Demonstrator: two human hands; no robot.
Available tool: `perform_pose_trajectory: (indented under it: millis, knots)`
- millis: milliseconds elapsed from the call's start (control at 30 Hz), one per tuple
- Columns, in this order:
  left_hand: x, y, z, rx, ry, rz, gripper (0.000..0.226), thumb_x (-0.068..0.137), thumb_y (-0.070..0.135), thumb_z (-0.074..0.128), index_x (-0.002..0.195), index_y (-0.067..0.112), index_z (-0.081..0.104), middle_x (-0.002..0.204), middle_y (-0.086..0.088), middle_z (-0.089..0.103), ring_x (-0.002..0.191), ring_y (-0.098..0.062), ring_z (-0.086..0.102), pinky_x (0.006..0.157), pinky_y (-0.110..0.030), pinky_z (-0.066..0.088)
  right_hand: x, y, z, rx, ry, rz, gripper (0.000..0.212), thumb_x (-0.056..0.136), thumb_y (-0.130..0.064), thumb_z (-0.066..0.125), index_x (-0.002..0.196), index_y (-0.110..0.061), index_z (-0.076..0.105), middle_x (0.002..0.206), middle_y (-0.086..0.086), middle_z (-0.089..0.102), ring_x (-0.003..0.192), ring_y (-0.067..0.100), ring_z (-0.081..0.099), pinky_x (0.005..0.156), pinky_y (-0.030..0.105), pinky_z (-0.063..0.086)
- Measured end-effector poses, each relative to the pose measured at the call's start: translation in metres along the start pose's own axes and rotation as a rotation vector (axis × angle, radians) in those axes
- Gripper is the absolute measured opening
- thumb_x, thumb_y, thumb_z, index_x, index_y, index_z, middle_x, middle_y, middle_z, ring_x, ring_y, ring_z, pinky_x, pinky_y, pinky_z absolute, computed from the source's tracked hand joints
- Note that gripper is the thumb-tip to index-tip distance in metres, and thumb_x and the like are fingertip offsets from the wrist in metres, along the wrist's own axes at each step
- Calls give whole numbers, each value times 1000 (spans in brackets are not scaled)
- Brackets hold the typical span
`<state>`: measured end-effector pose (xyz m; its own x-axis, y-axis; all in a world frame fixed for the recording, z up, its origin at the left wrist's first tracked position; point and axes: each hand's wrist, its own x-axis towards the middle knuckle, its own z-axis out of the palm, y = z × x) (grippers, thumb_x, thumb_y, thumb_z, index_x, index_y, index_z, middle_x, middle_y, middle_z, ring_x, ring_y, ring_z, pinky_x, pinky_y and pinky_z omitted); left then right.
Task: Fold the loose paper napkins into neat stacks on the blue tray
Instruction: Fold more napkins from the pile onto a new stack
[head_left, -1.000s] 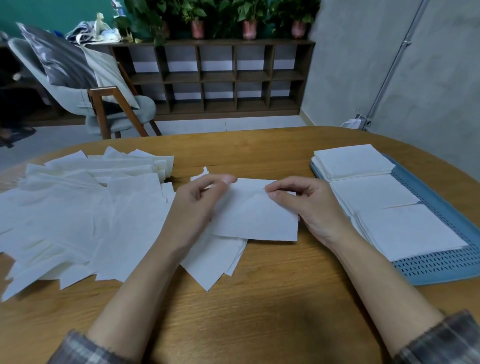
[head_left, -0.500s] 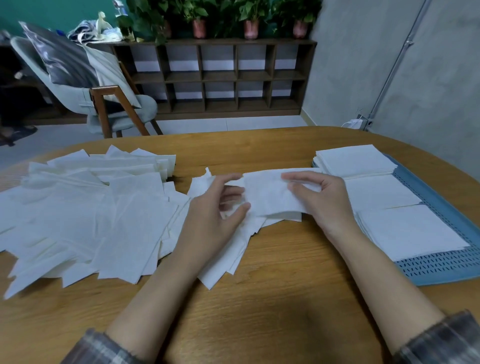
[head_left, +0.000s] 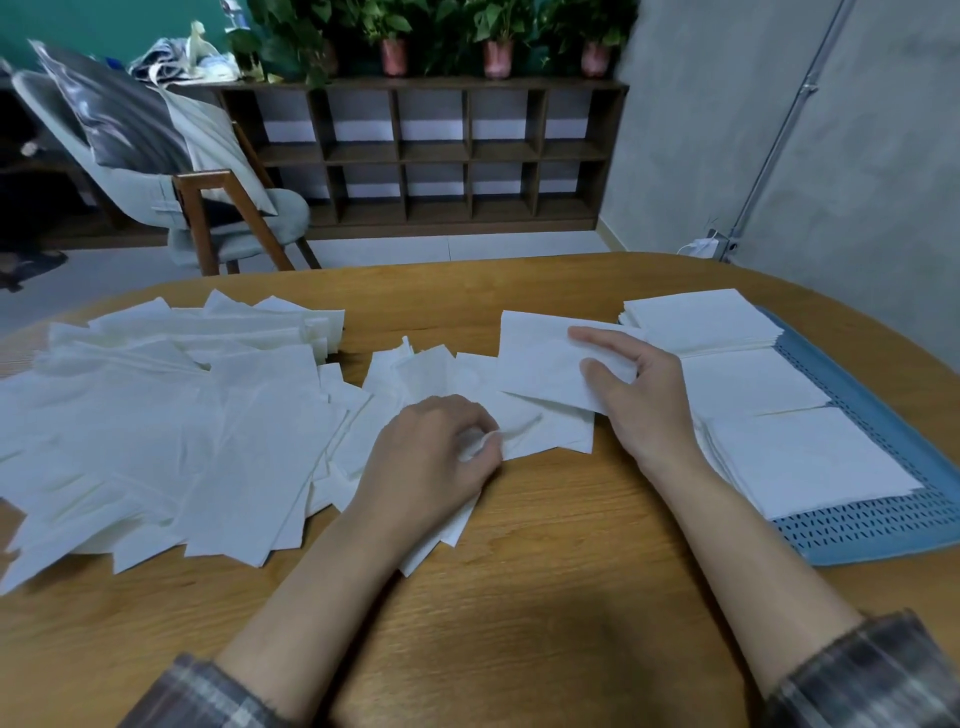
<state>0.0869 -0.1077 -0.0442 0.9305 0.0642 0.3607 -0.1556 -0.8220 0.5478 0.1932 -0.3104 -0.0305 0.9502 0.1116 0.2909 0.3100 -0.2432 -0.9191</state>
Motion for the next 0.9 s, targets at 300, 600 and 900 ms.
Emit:
perform_pose_trajectory:
  millis: [300,600,900]
  knots:
    - [1,11,-12,-355,172,-25,9,105,31,64,104,25,72,79,8,68,82,-17,68,64,-17,45,-6,-10,-2,121,-228,-96,30,97,-16,65,122,-25,78,128,-18,73,126,-5,59,100,7,43]
    - [2,16,-17,-548,95,-76,32,90,31,84,118,30,69,94,15,76,93,-5,72,81,-20,56,-17,-19,4,155,-233,-122,4,92,-16,79,91,-17,83,90,-3,80,88,10,73,80,21,55]
    - [8,7,-34,-679,215,-171,23,91,26,84,111,34,74,89,-7,75,89,-24,72,72,-39,58,-9,-20,-3,545,-297,180,24,82,-21,78,103,-9,81,106,9,80,98,22,75,84,32,59]
